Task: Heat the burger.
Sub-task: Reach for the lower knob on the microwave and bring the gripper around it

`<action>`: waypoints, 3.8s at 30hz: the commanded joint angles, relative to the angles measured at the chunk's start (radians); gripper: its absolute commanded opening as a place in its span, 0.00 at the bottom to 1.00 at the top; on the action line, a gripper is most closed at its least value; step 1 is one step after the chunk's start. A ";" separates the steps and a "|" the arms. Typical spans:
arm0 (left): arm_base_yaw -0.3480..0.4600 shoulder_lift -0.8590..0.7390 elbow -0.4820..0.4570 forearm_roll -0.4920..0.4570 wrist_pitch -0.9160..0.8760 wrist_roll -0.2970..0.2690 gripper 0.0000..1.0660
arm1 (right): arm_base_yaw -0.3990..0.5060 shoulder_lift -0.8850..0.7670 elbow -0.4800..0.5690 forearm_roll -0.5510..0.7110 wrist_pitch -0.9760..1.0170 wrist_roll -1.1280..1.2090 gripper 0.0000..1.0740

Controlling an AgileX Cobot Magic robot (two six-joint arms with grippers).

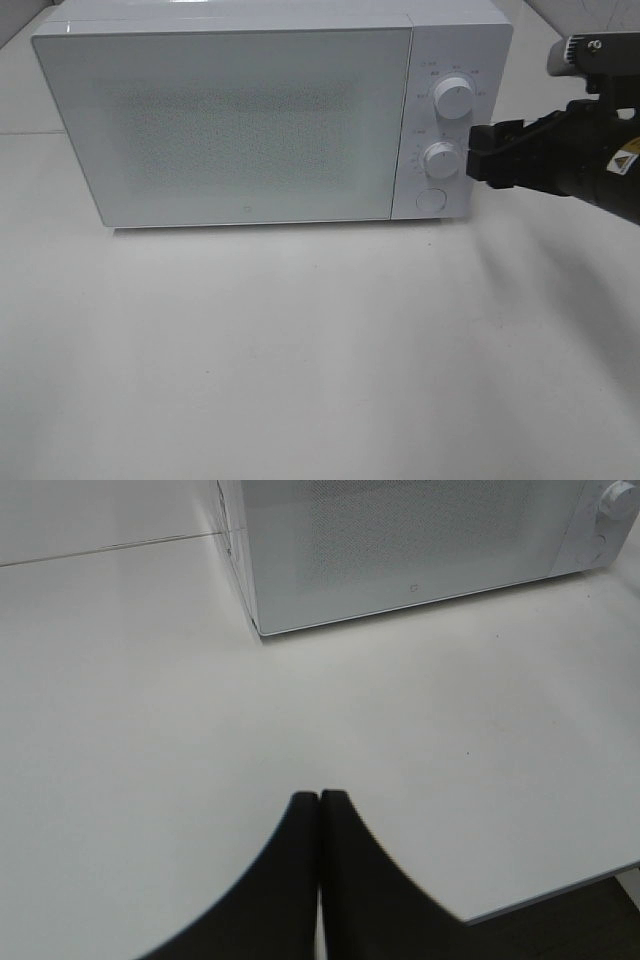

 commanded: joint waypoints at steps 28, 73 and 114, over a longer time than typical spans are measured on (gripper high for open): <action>0.003 -0.023 0.003 -0.009 -0.013 0.002 0.00 | 0.171 0.355 -0.067 0.193 -0.404 -0.115 0.62; 0.003 -0.023 0.003 -0.009 -0.013 0.002 0.00 | 0.168 0.444 -0.144 0.252 -0.427 -0.144 0.49; 0.003 -0.023 0.003 -0.009 -0.013 0.002 0.00 | 0.168 0.448 -0.144 0.264 -0.568 0.883 0.00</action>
